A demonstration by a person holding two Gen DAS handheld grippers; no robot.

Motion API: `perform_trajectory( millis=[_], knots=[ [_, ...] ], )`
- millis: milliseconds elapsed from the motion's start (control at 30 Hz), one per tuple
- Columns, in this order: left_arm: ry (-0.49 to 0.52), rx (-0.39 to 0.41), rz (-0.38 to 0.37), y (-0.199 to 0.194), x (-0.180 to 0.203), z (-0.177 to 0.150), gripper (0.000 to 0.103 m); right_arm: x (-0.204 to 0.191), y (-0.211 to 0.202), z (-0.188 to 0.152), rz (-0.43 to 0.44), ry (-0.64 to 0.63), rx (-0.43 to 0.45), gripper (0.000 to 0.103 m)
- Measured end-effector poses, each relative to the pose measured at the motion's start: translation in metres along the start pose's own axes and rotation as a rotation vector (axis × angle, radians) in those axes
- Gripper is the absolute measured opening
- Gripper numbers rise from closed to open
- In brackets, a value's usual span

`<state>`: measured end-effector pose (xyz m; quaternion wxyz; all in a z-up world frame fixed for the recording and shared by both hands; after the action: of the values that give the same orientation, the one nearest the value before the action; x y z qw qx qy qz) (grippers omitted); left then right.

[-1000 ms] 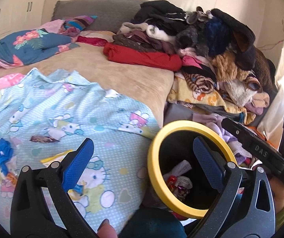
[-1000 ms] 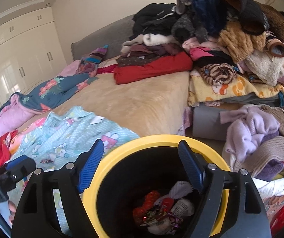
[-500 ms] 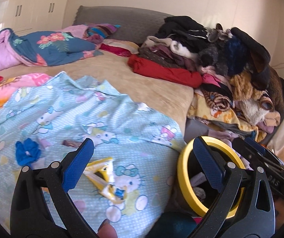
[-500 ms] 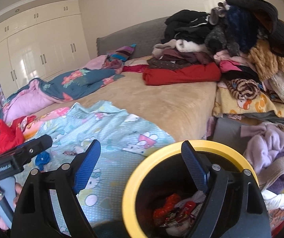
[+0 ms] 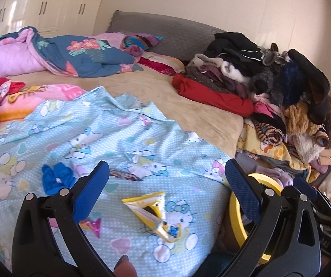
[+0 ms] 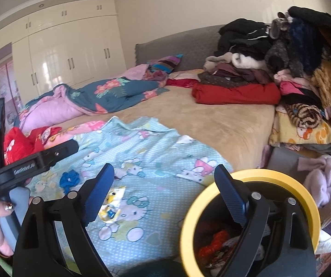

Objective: Collect trash
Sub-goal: 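Move both tools back from the bin toward the yellow wrapper on the sheet, then grasp the yellow snack bag with the right tool while the left tool grasps the orange candy wrapper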

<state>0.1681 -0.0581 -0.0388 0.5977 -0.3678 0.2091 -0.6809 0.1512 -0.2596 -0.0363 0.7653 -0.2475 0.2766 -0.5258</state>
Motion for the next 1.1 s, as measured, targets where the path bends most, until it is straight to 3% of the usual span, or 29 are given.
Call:
perform_trajectory(
  millis=[400,1100],
  knots=[
    [-0.074,-0.007,0.021,-0.002,-0.04,0.001,0.092,-0.04,0.025,-0.012,0.048,-0.067,-0.064,0.086],
    [-0.275,-0.163,0.048,0.022,-0.136,-0.04,0.092,-0.081,0.101,-0.047,0.096,-0.109,-0.254,0.086]
  ],
)
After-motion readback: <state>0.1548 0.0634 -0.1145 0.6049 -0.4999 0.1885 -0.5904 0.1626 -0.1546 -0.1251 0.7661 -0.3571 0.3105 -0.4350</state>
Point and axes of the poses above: each gripper's, at about its wrist camera, not at the fingertips, and y roughly the way its jaws point, x to its right, z to its top, the point moved 7 cm from there along y, roughly the way its jaws point, and after that the axes turned 15 degrees about -x, right-handed, at the moved point
